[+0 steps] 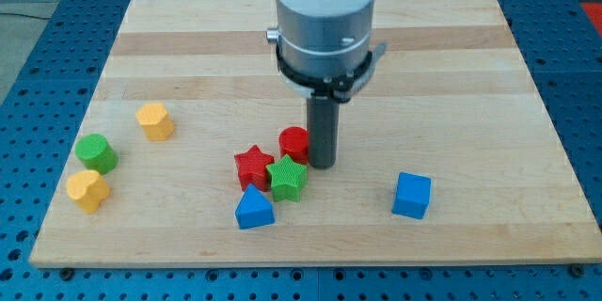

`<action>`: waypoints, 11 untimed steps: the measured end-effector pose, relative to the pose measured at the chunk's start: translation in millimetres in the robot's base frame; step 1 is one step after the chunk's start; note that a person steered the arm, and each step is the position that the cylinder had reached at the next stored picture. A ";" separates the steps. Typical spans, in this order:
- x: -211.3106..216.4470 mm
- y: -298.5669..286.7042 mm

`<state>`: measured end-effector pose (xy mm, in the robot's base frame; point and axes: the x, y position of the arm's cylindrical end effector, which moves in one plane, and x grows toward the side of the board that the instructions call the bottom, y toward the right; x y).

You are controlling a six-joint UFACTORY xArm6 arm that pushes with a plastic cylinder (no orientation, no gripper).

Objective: Place blue triangle left to the red star

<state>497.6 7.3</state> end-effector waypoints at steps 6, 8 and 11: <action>61.3 72.2; 66.1 84.3; 108.5 -106.5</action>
<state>606.1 -99.2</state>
